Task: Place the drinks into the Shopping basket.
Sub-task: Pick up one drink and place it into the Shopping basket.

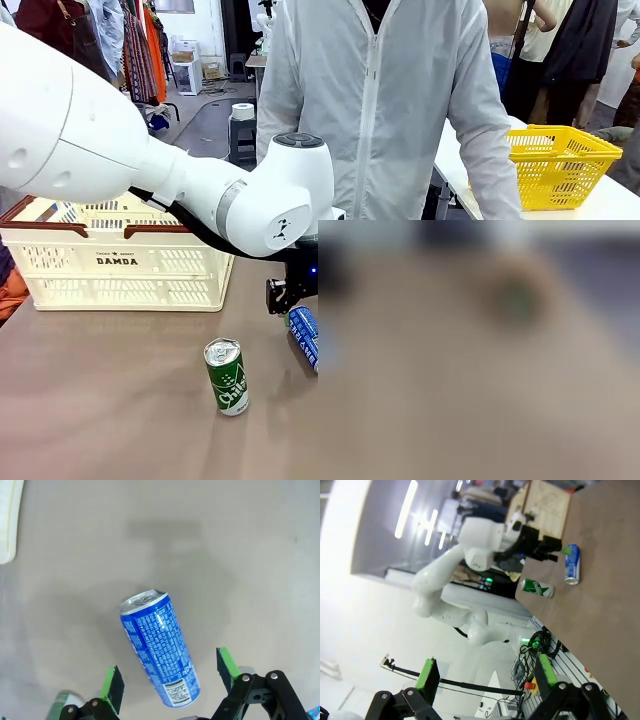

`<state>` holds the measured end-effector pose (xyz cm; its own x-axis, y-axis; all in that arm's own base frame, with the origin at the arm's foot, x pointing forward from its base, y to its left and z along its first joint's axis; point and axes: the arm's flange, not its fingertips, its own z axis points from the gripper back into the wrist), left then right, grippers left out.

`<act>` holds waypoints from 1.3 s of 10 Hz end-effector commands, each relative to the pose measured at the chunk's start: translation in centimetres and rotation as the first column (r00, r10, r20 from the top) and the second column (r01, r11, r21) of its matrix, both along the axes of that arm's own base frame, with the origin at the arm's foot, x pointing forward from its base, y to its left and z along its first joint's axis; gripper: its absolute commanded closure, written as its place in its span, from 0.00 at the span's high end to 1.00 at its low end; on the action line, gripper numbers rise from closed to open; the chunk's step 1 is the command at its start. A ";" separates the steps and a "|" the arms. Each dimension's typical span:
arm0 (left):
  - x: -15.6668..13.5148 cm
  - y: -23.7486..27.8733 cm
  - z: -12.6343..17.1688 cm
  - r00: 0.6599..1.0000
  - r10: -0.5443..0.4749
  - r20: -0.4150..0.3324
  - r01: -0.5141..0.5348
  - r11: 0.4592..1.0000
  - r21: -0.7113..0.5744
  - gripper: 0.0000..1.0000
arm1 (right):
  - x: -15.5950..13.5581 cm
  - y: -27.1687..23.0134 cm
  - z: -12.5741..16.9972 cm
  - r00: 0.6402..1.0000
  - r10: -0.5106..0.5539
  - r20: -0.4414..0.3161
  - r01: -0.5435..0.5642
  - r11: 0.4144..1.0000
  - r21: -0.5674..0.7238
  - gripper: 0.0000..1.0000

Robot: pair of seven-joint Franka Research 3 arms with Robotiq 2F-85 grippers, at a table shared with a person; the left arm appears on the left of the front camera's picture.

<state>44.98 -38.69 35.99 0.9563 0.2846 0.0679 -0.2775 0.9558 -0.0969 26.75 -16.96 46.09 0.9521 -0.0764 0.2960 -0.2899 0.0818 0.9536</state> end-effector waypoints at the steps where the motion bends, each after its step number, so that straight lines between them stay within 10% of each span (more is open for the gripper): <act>1: -0.4 -0.6 -1.4 0.990 0.140 -0.022 -0.141 0.989 -0.040 1.00 | 0.0 -0.1 0.5 1.000 -0.002 0.002 0.002 1.000 0.012 1.00; 11: 0.1 0.9 -5.3 0.998 0.058 -0.020 -0.058 0.998 0.006 1.00 | 0.0 -0.1 0.5 1.000 -0.002 0.002 0.002 1.000 0.012 1.00; 13: 0.2 0.9 -5.5 0.998 0.060 -0.028 -0.060 0.998 0.010 0.00 | 0.0 -0.1 0.5 1.000 -0.002 0.002 0.002 1.000 0.012 1.00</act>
<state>45.56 -38.10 30.77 0.9390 0.3432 0.0212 -0.3410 0.9374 -0.0712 26.74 -16.96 46.10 0.9521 -0.0765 0.2960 -0.2899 0.0818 0.9536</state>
